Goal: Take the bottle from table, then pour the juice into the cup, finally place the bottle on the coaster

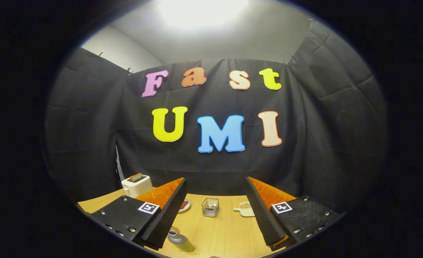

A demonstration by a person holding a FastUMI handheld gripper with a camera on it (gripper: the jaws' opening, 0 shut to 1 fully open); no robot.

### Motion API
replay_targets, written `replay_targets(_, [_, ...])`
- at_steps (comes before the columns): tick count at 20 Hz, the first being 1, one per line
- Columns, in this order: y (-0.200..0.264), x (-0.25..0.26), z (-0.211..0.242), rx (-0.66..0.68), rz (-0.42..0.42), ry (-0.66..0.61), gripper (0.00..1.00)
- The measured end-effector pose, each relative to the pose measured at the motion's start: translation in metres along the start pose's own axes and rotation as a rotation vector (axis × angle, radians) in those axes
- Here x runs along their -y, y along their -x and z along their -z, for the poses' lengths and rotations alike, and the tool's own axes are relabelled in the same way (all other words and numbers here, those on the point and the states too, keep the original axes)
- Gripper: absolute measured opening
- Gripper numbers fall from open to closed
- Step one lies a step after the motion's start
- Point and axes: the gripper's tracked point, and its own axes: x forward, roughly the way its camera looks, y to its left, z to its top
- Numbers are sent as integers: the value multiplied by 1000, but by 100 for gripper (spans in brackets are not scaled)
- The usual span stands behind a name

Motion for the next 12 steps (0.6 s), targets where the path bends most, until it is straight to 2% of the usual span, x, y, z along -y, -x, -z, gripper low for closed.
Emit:
replay_targets(5, [4, -8, 6, 2, -33, 10, 98])
replay_targets(9, [13, -19, 29, 21, -53, 52, 98])
replay_targets(12, [19, -34, 54, 27, -88, 15, 98])
